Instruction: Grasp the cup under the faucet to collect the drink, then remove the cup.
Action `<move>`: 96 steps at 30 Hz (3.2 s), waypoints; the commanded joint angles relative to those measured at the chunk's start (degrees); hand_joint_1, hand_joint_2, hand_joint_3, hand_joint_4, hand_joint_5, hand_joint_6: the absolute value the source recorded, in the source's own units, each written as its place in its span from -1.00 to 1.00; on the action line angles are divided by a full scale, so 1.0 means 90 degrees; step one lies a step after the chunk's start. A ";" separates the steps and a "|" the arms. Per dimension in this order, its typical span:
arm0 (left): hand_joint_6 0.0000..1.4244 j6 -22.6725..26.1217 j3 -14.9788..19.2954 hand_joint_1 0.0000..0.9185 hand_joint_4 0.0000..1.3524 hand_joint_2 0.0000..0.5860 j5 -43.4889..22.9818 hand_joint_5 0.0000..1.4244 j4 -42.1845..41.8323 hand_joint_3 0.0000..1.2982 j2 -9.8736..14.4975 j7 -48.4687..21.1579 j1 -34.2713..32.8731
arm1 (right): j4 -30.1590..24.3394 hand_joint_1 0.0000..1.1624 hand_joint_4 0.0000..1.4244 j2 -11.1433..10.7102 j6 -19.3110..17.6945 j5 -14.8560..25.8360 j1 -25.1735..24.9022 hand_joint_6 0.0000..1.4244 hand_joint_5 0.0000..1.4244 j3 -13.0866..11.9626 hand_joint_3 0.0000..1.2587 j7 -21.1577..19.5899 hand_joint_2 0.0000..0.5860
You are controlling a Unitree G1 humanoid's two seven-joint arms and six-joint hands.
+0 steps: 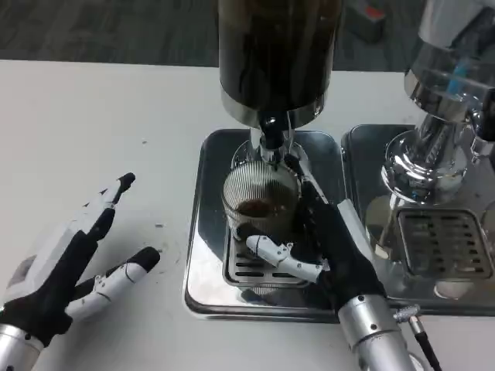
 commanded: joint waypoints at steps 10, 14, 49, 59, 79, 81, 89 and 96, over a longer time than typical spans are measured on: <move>-1.00 0.0089 -0.0015 -1.00 -1.00 -0.45 -0.0113 -1.00 -0.0116 -0.99 -0.0005 -0.0003 0.0093 | 0.0169 0.63 -0.30 0.0125 0.0027 0.0017 0.0172 -0.33 -0.44 -0.0119 -0.58 -0.0353 -0.21; -1.00 0.0102 -0.0026 -1.00 -1.00 -0.45 -0.0146 -1.00 -0.0123 -0.99 0.0007 -0.0022 0.0095 | 0.0155 0.64 -0.25 0.0164 -0.0022 -0.0032 0.0167 -0.24 -0.37 -0.0138 -0.52 -0.0523 -0.20; -1.00 0.0105 -0.0101 -1.00 -1.00 -0.45 -0.0195 -1.00 -0.0043 -0.99 -0.0013 -0.0137 -0.0046 | -0.0312 0.77 -0.08 0.0338 -0.0297 -0.0261 0.0269 0.26 0.00 -0.0174 -0.26 -0.1291 -0.36; -1.00 0.0096 -0.0184 -1.00 -1.00 -0.45 -0.0135 -1.00 -0.0007 -0.99 -0.0059 -0.0121 -0.0121 | -0.0807 0.81 -0.06 0.0276 -0.0166 -0.0753 0.0429 0.40 0.05 -0.0151 -0.23 -0.1582 -0.33; -1.00 0.0461 -0.0601 -1.00 -1.00 -0.70 0.0415 -1.00 -0.0038 -1.00 0.0064 0.0068 -0.0296 | -0.1485 0.78 -0.06 0.0076 0.0251 -0.1064 0.0854 0.44 0.08 -0.0086 -0.21 -0.1284 -0.33; -1.00 0.0511 -0.0638 -1.00 -1.00 -0.75 0.0557 -1.00 -0.0115 -1.00 0.0120 0.0103 -0.0297 | -0.1508 0.78 -0.06 0.0048 0.0247 -0.1029 0.0865 0.44 0.08 -0.0080 -0.21 -0.1194 -0.33; -1.00 0.0946 -0.0675 -1.00 -1.00 -0.85 0.1112 -1.00 -0.0816 -1.00 0.0308 0.0378 -0.0060 | -0.2095 0.75 -0.04 -0.0104 0.0317 -0.1177 0.1229 0.47 0.10 -0.0074 -0.20 -0.1096 -0.34; -1.00 0.1442 -0.0539 -1.00 -1.00 -0.86 0.1090 -1.00 -0.1420 -1.00 0.0307 0.0431 0.0277 | -0.2466 0.75 -0.04 -0.0185 0.0365 -0.1202 0.1582 0.47 0.10 -0.0066 -0.19 -0.1053 -0.34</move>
